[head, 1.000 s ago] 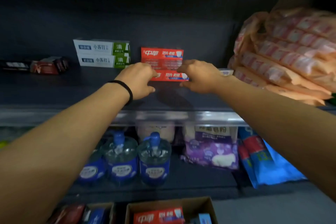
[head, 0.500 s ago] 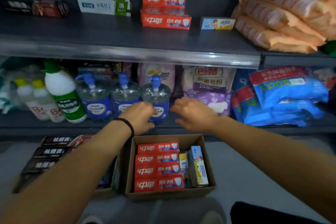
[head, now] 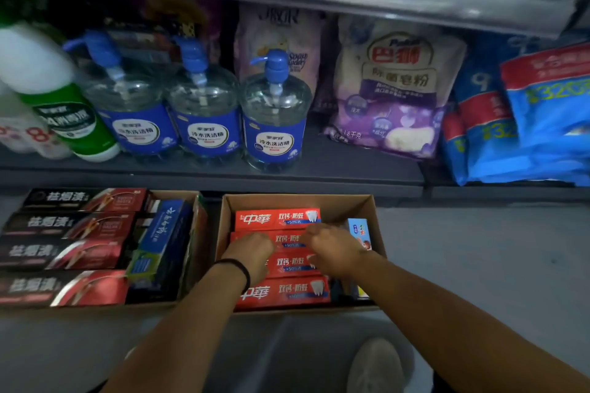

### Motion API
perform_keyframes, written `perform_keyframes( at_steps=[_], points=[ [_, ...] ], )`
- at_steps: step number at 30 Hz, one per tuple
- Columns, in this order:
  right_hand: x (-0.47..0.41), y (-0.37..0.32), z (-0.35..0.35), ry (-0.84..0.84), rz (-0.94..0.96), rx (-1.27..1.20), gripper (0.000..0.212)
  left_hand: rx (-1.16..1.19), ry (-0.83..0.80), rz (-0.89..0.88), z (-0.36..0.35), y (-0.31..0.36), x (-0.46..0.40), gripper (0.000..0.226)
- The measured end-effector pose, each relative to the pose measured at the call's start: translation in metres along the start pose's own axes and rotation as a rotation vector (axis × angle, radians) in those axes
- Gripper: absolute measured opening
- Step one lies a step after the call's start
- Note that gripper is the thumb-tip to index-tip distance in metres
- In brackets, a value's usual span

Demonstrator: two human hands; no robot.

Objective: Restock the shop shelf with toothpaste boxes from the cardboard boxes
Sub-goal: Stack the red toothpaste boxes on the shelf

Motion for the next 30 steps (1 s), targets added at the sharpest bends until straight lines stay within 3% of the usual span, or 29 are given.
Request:
perform_keyframes(
  at_steps=[10, 21, 30],
  points=[
    [-0.046, -0.001, -0.015, -0.044, -0.068, -0.049, 0.053, 0.000, 0.074, 0.094, -0.008, -0.037, -0.026, 0.044],
    [-0.049, -0.007, -0.024, -0.030, -0.123, -0.080, 0.069, -0.004, 0.089, 0.063, -0.007, -0.043, -0.023, 0.041],
    [-0.057, -0.010, -0.016, -0.103, -0.117, -0.044, 0.065, -0.017, 0.140, 0.064, 0.017, -0.058, -0.002, 0.039]
  ],
)
Point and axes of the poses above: each hand's wrist, its own x-axis away from the middle knuckle, its own z-axis out of the back of the hand, y = z × x, the point moved 1 cm from there along -x, towards the middle knuckle, and after that the axes turned 15 degrees about -z, right-handed, at the moved point
